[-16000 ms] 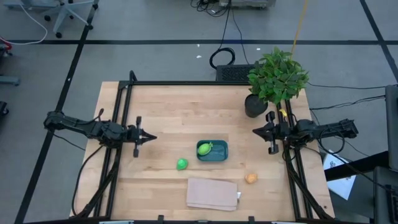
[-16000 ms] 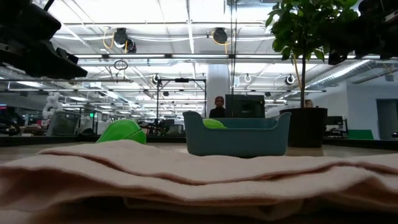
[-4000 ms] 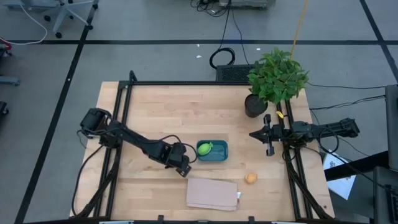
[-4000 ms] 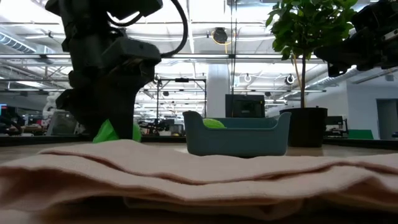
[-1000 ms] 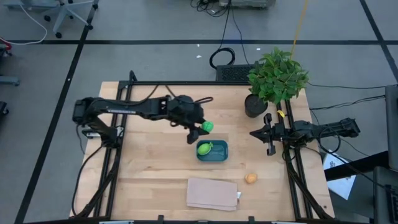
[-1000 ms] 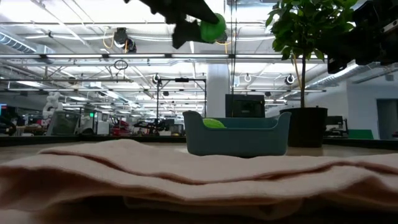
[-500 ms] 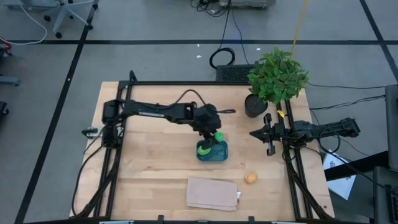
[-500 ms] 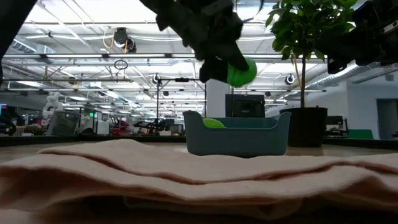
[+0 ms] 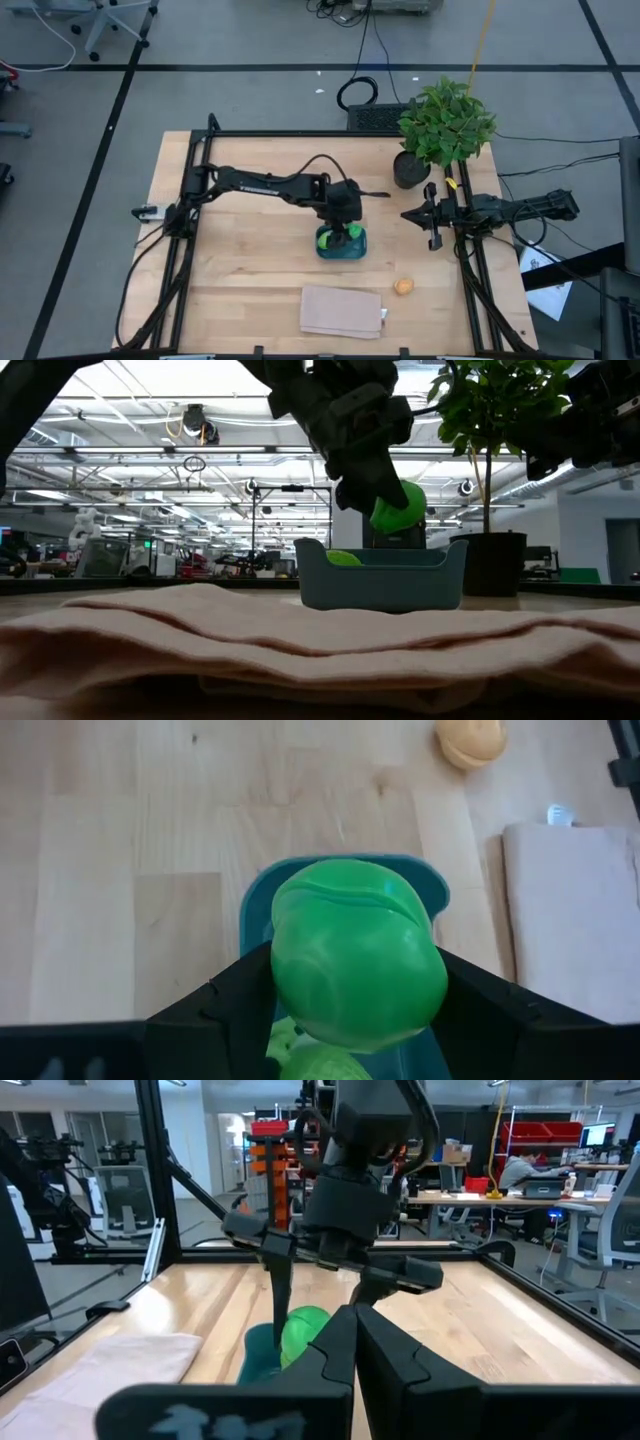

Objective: Pick and placing Produce into tupperware
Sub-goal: Put the green pear into the blue bin

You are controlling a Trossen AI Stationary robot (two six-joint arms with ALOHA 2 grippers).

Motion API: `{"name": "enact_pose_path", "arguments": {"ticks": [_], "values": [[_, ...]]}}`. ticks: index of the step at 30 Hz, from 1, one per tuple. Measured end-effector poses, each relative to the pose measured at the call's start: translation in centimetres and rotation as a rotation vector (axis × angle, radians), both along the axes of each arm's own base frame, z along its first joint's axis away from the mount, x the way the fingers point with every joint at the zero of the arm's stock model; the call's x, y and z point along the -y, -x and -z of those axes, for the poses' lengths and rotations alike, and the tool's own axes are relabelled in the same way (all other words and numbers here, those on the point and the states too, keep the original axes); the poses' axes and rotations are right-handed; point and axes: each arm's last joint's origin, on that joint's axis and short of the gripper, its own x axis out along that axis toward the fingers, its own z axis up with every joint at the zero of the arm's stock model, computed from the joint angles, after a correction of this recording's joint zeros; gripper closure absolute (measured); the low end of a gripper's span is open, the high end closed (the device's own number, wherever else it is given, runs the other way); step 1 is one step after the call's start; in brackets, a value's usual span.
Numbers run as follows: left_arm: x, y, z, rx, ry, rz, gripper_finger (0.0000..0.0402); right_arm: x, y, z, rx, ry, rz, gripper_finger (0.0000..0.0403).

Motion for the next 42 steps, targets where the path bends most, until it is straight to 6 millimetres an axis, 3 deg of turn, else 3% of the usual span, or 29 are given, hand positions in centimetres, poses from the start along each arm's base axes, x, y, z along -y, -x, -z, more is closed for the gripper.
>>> {"name": "enact_pose_path", "arguments": {"ticks": [9, 29, 42], "values": [[0.3, -0.9, 2.3, -0.015, -0.027, -0.001, 0.0176, 0.0, 0.0, 0.0, 0.000, 0.000, 0.000, 0.0403], [2.0, -1.5, 5.5, -0.058, -0.105, 0.053, 0.0176, 0.0, -0.1, 0.2, -0.019, 0.007, 0.001, 0.0403], [2.9, -1.6, 5.8, -0.047, -0.197, 0.094, 0.0176, 0.0, -0.1, 0.2, -0.019, 0.007, 0.001, 0.0403]]}}
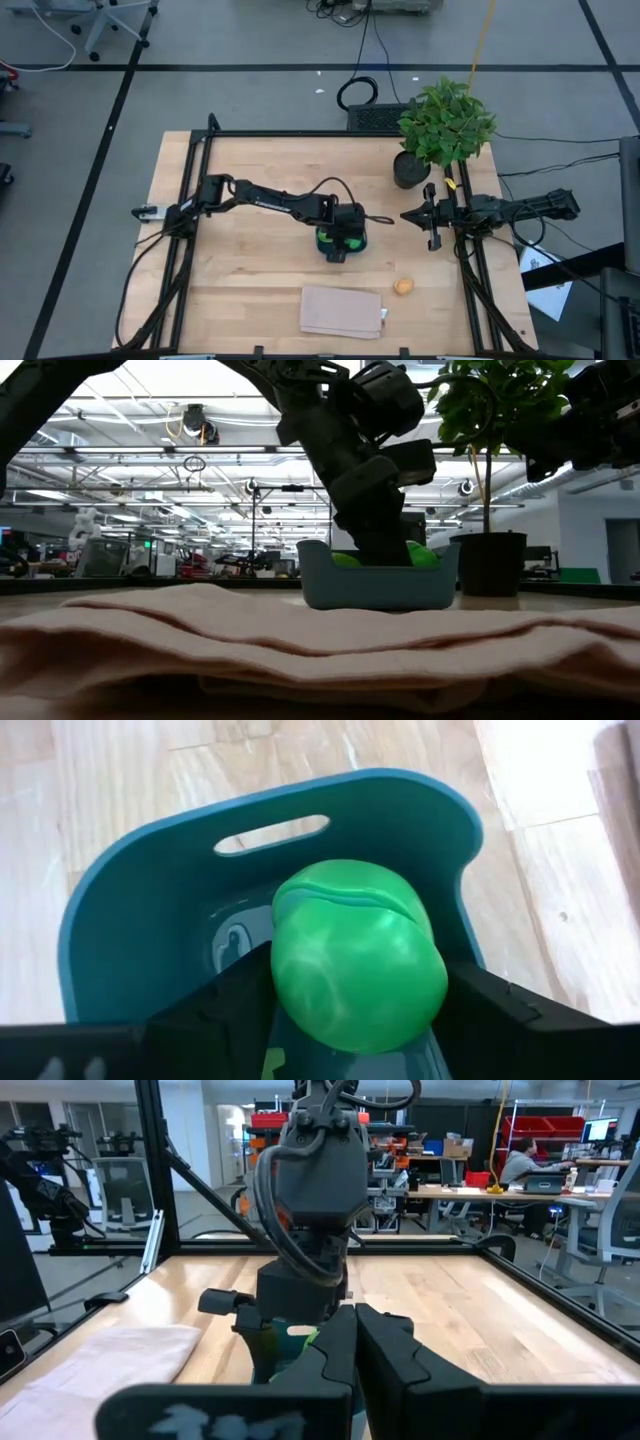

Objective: Pick and placing Produce into tupperware
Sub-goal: Put the green pear into the blue bin

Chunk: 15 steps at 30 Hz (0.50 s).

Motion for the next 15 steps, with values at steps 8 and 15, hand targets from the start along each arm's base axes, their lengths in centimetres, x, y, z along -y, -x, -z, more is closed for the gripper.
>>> {"name": "enact_pose_path", "arguments": {"ticks": [8, 15], "values": [[0.16, 0.00, -0.02, 0.001, -0.002, 0.003, 0.0176, 0.00, 0.00, 0.00, 0.000, -0.003, 0.000, 0.0403], [0.17, 0.01, -0.02, 0.000, 0.003, -0.003, 0.0176, 0.00, 0.00, 0.00, 0.000, -0.003, -0.001, 0.0403]]}}
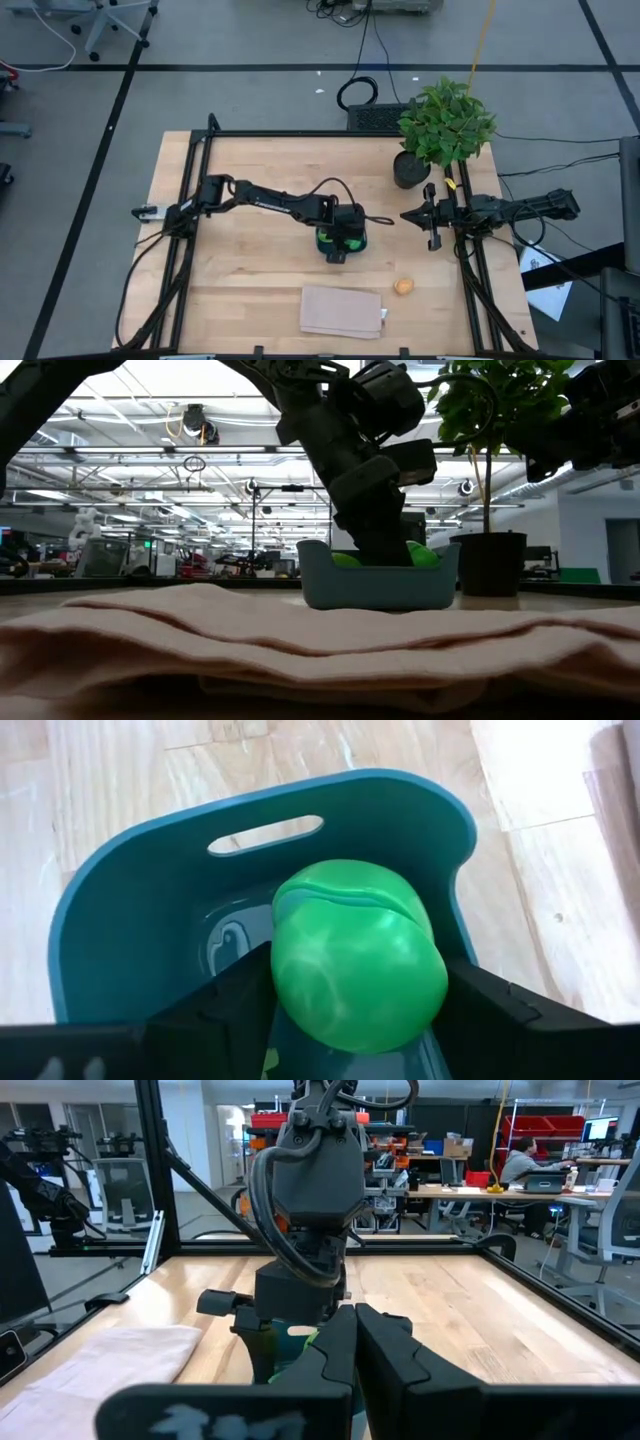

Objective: Pick and placing Produce into tupperware
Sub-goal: Put the green pear into the blue bin

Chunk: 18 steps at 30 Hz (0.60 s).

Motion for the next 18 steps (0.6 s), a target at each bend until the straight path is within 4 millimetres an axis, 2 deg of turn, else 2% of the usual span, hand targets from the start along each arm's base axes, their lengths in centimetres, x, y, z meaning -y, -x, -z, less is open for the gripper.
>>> {"name": "enact_pose_path", "arguments": {"ticks": [5, 13, 18], "values": [[0.03, 0.00, -0.02, 0.000, 0.021, 0.011, 0.0173, 0.00, 0.00, 0.00, 0.000, 0.000, 0.000, 0.0403], [0.04, -0.02, -0.06, 0.005, 0.021, 0.016, 0.0134, 0.00, 0.00, 0.00, 0.000, 0.000, 0.000, 0.0403], [0.06, -0.03, -0.07, 0.006, 0.026, 0.019, 0.0130, 0.00, 0.00, 0.00, 0.000, 0.000, 0.000, 0.0403]]}}
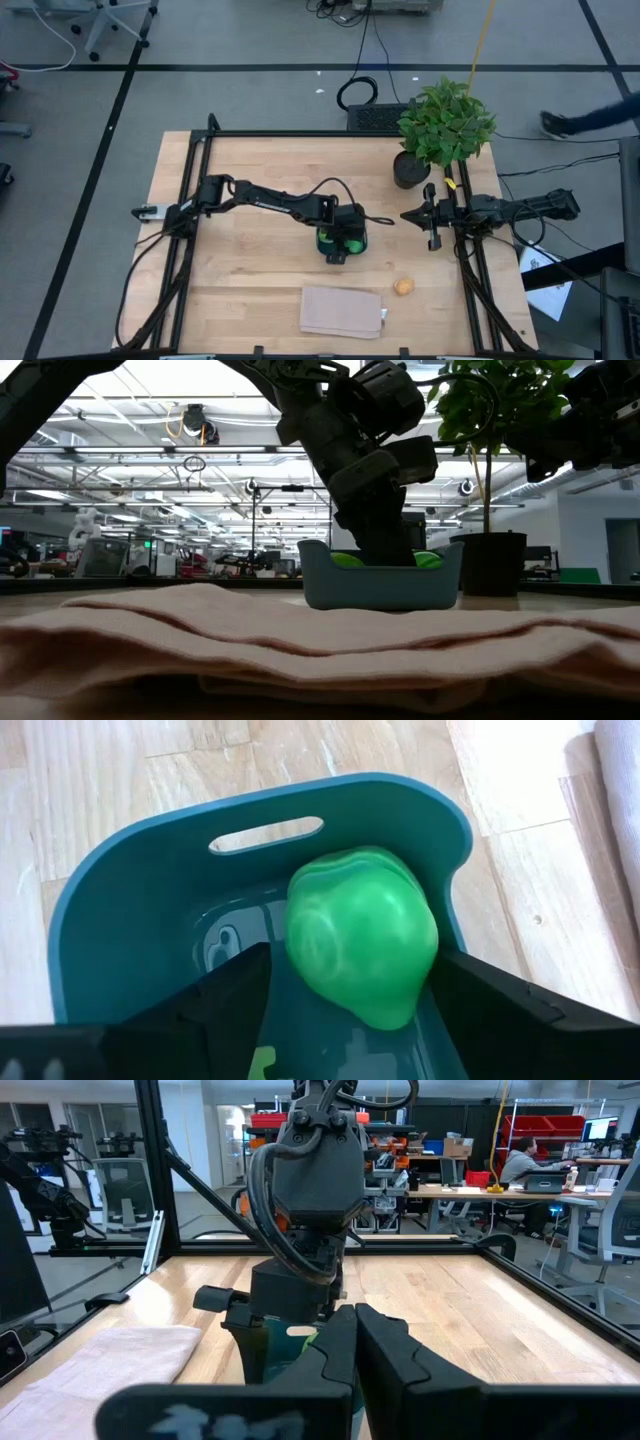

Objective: Pick and placing Produce into tupperware
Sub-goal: Put the green pear into the blue bin, then put the brown potato into the blue bin

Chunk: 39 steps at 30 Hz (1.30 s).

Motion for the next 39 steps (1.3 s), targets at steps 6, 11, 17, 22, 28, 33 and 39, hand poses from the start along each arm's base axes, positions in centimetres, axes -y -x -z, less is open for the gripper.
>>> {"name": "enact_pose_path", "arguments": {"ticks": [6, 11, 17, 22, 28, 33, 39], "values": [[0.0, -0.1, 0.0, 0.006, -0.001, 0.000, 0.0132, 0.0, 0.0, 0.0, 0.000, 0.000, 0.000, 0.0403], [0.0, 0.0, -1.0, 0.002, -0.009, -0.007, 0.0132, 0.0, 0.0, 0.0, 0.000, 0.000, 0.000, 0.0403], [0.2, 0.0, -2.7, -0.047, -0.021, -0.007, 0.0133, 0.0, 0.0, 0.0, 0.000, 0.000, 0.000, 0.0403], [0.4, 0.2, -4.4, -0.103, -0.050, 0.005, 0.0133, 0.0, 0.0, 0.0, 0.000, 0.000, 0.000, 0.0403], [1.3, 0.4, -7.1, -0.138, -0.085, 0.039, 0.0144, 0.0, 0.0, 0.0, 0.000, 0.000, 0.000, 0.0403], [1.5, 0.6, -8.7, -0.141, -0.163, 0.055, 0.0221, 0.0, 0.0, 0.0, 0.000, 0.000, 0.000, 0.0403], [0.5, 0.9, -10.3, -0.170, -0.152, 0.004, 0.0355, 0.0, 0.0, 0.0, 0.000, 0.000, 0.000, 0.0403]]}}
